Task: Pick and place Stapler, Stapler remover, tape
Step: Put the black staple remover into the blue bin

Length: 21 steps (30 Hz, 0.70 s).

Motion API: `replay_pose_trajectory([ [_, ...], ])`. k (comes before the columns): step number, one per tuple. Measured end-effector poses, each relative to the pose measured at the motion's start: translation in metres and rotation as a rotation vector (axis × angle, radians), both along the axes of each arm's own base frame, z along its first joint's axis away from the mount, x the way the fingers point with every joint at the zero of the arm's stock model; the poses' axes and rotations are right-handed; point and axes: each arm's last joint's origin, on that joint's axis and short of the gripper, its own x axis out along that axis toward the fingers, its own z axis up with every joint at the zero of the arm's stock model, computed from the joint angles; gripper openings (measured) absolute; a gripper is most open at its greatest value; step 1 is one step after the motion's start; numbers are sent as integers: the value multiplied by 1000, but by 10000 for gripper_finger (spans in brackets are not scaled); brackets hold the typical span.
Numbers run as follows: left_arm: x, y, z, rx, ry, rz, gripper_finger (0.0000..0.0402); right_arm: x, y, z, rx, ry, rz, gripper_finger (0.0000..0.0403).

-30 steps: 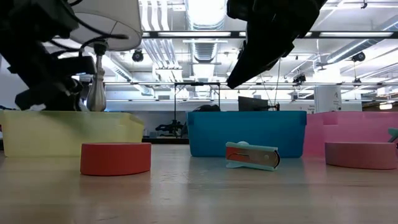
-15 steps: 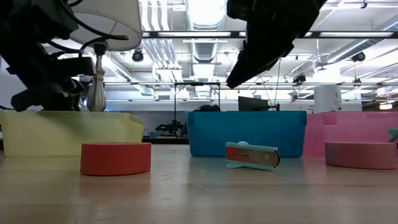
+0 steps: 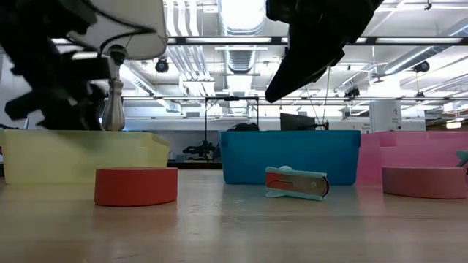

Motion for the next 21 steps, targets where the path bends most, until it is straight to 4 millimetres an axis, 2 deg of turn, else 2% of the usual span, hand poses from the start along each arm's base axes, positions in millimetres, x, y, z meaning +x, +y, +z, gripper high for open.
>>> replay_pose_trajectory([
  [6,19,-7,50,-23,-77,-26,186,0,0,0,5,-3,-1,128],
  [11,32,-15,88,-170,-185,-81,180,0,0,0,6,-6,-1,130],
  [16,41,-28,97,-434,-258,-229,179,0,0,0,6,-6,-1,134],
  [21,43,-46,86,-666,-263,-307,176,0,0,0,6,-5,0,129],
])
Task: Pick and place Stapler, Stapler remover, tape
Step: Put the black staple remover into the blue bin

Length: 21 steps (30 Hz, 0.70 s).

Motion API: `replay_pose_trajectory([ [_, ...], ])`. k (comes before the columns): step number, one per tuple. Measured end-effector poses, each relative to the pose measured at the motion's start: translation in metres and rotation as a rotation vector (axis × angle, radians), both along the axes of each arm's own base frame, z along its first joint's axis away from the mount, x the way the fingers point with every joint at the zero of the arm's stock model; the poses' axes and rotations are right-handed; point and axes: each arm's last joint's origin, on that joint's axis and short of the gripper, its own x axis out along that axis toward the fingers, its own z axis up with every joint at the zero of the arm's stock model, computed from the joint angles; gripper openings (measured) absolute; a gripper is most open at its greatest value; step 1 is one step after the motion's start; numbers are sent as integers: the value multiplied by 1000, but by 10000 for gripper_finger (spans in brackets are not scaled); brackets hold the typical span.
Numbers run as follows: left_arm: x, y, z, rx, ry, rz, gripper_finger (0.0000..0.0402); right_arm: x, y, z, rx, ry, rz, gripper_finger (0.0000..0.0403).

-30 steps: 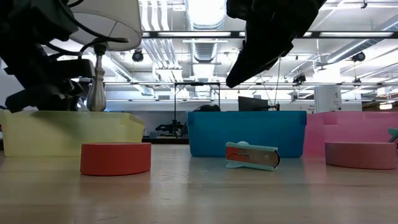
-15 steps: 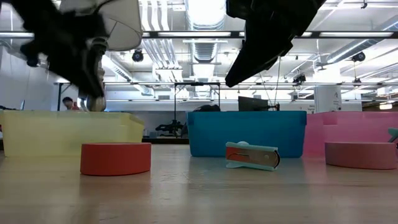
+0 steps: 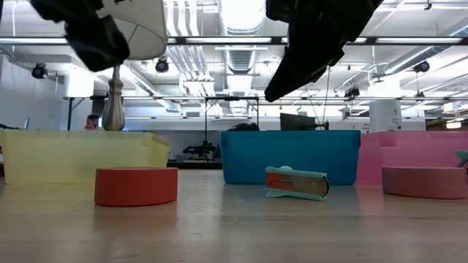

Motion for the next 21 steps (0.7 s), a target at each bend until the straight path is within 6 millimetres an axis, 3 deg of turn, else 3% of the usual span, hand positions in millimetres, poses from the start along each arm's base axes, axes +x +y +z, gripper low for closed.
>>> replay_pose_trajectory([
  [16,-12,-75,-57,-37,254,-155,167,-2,-1,-3,-4,11,2,123],
  [21,-14,-87,-66,-26,328,-152,167,-2,-1,-3,-3,11,0,123],
])
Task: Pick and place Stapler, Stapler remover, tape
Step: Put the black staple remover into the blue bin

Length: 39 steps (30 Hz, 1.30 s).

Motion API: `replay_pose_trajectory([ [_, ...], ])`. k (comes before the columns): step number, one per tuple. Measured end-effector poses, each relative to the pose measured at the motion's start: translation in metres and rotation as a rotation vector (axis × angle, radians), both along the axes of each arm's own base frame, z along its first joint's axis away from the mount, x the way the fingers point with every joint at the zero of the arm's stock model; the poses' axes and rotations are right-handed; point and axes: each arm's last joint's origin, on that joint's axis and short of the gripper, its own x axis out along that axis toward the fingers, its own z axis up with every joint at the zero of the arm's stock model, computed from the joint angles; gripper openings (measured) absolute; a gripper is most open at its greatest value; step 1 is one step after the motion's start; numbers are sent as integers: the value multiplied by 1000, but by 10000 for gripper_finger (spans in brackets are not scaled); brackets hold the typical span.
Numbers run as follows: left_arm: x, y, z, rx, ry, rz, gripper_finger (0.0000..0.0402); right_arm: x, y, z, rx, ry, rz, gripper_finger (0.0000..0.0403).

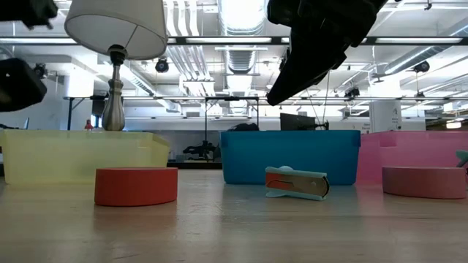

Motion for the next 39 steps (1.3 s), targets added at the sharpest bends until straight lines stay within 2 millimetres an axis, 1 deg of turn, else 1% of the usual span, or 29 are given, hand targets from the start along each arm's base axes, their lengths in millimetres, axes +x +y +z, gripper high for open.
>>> replay_pose_trajectory([
  [10,3,-2,-18,66,62,32,167,0,0,0,0,0,0,123],
  [15,4,-4,-29,85,115,19,167,0,0,0,0,0,0,123],
  [25,4,-4,-37,115,146,18,164,0,0,0,0,0,0,123],
  [28,4,-4,-40,127,151,13,150,0,0,0,0,0,0,123],
  [32,5,-4,-43,138,159,16,115,0,0,0,0,0,0,123],
  [37,5,-4,-37,135,118,10,63,0,0,0,0,-1,0,123],
  [39,4,-3,-32,137,87,9,49,0,0,0,0,-1,0,123],
])
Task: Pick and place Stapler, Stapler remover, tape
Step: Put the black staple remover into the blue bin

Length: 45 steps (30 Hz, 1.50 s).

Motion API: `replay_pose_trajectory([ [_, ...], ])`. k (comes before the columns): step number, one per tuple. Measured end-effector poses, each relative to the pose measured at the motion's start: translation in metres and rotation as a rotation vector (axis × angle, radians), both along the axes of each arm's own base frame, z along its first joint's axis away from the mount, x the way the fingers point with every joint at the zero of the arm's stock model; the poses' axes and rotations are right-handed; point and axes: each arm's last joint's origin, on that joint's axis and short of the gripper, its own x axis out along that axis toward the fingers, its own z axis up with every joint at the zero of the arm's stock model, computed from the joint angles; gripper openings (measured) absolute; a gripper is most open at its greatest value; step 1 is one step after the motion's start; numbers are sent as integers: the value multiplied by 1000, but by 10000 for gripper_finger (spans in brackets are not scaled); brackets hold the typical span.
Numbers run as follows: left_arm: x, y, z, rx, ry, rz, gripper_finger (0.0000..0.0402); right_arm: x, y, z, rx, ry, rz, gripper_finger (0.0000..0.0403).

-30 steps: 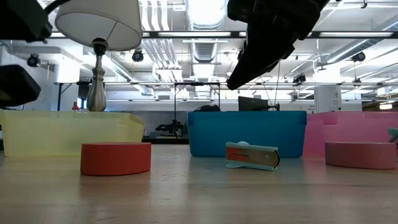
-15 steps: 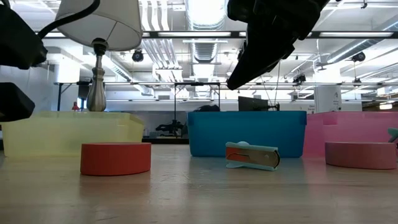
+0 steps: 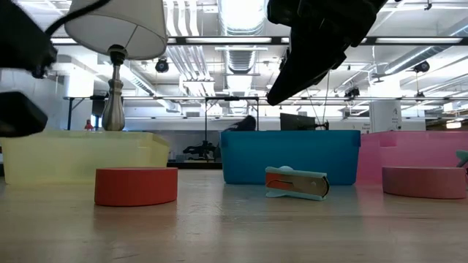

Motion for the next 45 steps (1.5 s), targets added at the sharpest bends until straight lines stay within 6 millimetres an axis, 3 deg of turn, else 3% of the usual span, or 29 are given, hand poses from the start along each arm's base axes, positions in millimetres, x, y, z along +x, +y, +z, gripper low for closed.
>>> replay_pose_trajectory([
  [8,13,1,34,94,-244,-9,62,0,1,0,14,3,13,123],
  [13,32,13,49,178,-343,-27,58,-5,11,3,94,31,104,123],
  [21,73,63,74,406,-480,34,58,-28,28,16,170,72,49,123],
  [27,104,107,94,491,-605,111,61,-46,47,12,186,144,15,123],
  [37,150,155,75,617,-787,184,60,-58,69,10,191,157,70,123],
  [45,170,177,36,681,-684,175,60,-58,70,10,212,139,19,123],
])
